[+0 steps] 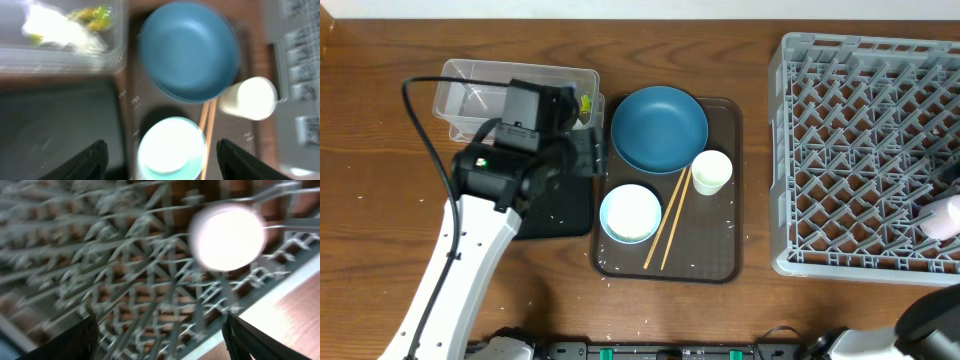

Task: Sort waste into correct bins and load items into the dishwasher rack
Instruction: 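Grasp the white cup on the brown tray with the left gripper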

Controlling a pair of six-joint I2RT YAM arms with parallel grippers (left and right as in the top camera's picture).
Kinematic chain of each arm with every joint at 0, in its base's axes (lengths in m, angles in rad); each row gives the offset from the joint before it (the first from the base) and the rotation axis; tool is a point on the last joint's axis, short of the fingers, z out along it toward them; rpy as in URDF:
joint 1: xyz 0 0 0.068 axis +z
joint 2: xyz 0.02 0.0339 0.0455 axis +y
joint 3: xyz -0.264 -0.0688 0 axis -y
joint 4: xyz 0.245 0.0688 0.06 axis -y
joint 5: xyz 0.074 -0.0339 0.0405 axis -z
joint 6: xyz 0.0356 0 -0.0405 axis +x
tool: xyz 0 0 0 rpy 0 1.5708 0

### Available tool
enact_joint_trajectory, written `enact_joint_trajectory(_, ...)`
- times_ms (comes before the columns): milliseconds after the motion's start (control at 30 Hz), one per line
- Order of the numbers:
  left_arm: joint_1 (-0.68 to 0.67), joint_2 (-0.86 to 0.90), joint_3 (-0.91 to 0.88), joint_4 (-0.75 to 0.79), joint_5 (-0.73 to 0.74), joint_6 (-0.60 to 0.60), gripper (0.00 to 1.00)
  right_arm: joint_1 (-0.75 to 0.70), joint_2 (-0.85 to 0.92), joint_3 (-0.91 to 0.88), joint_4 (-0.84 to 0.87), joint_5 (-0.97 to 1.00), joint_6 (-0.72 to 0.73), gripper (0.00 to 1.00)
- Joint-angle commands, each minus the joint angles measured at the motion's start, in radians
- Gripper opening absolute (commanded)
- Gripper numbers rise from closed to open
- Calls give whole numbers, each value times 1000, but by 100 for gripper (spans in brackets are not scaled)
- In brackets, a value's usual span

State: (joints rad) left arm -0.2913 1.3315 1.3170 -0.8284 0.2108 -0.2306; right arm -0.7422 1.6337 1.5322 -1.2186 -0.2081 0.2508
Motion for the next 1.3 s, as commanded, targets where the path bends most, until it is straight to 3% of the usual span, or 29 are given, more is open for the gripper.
enact_joint_trajectory(0, -62, 50, 5, 53, 69, 8, 72, 92, -51, 24, -14, -82, -56, 78)
enact_joint_trajectory(300, -251, 296, 5, 255, 70, 7, 72, 367, -69, 23, -34, -31, -95, 78)
enact_joint_trajectory(467, -330, 435, 5, 345, 70, 3, 70, 437, -69, 24, -35, 16, -95, 78)
enact_joint_trajectory(567, -357, 504, 5, 370, 70, -32, 62, 443, -69, 23, -44, 21, -95, 78)
enact_joint_trajectory(833, -362, 521, 5, 362, 70, -35, 9, 443, -69, 23, -52, 25, -96, 78)
enact_joint_trajectory(1167, -220, 325, 5, 245, 223, -83, 6, 443, -69, 23, -55, 13, -148, 78)
enact_joint_trajectory(1267, -108, 273, 5, 251, 418, -155, 6, 443, -69, 23, -55, -116, -253, 78)
